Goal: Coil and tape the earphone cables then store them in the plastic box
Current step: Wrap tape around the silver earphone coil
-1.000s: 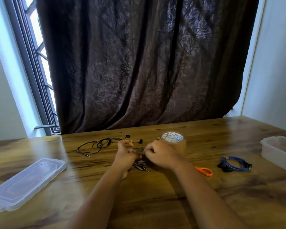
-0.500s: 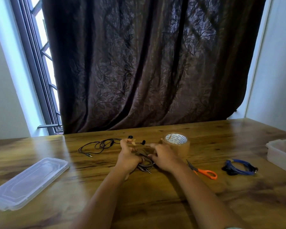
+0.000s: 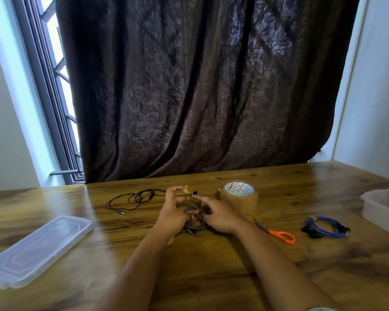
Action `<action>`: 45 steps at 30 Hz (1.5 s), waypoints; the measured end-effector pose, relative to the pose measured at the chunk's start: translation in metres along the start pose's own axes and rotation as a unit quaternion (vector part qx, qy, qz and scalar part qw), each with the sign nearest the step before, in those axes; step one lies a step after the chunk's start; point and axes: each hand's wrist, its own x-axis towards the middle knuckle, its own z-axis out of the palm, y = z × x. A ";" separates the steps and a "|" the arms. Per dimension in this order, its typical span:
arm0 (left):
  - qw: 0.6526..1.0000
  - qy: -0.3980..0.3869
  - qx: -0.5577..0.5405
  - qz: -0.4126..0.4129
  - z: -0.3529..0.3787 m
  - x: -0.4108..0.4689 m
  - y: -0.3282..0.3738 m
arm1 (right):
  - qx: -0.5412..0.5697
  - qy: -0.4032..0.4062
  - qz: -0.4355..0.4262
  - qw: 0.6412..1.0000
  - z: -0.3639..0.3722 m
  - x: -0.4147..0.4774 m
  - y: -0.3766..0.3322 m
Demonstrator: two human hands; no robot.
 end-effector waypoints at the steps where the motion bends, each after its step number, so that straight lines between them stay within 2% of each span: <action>1: 1.000 -0.010 -0.006 0.003 0.000 0.000 0.000 | 0.036 -0.004 0.001 0.999 -0.001 0.000 0.000; 4: 0.999 -0.027 -0.018 0.011 0.000 -0.002 0.002 | 0.146 -0.016 0.004 0.989 -0.004 -0.003 -0.001; 6: 0.999 -0.026 -0.022 0.010 0.000 -0.002 0.002 | 0.186 0.007 0.002 0.982 -0.005 -0.003 0.000; 11: 0.999 0.007 -0.045 -0.015 0.000 0.001 0.001 | 0.295 0.134 0.005 0.946 -0.007 0.000 0.003; 17: 0.996 0.029 -0.080 -0.039 -0.001 0.003 0.001 | 0.300 0.252 -0.045 0.919 -0.012 -0.003 -0.008; 19: 0.996 0.032 -0.080 -0.040 -0.002 0.002 0.002 | 0.313 0.224 -0.063 0.921 -0.014 -0.005 -0.012; 21: 0.996 0.026 -0.076 -0.036 -0.001 0.000 0.003 | 0.298 0.153 -0.083 0.939 -0.013 -0.007 -0.016; 23: 0.997 0.022 -0.069 -0.031 -0.001 -0.001 0.004 | 0.245 0.098 -0.100 0.959 -0.010 -0.010 -0.021; 26: 0.996 0.021 -0.074 -0.042 -0.002 -0.003 0.006 | 0.170 0.071 -0.119 0.976 -0.002 -0.009 -0.023; 33: 0.985 0.049 -0.151 -0.072 -0.004 0.000 0.009 | 0.014 0.086 -0.074 0.993 0.000 -0.009 -0.018; 37: 0.978 0.043 -0.190 -0.072 -0.001 0.001 0.009 | 0.015 0.133 -0.093 0.987 0.006 -0.003 -0.014; 41: 0.976 0.032 -0.203 -0.069 0.002 -0.001 0.011 | 0.024 0.135 -0.083 0.987 0.004 -0.004 -0.012; 45: 0.976 0.058 -0.203 -0.061 0.001 -0.002 0.011 | 0.103 0.156 -0.059 0.981 0.001 -0.004 -0.013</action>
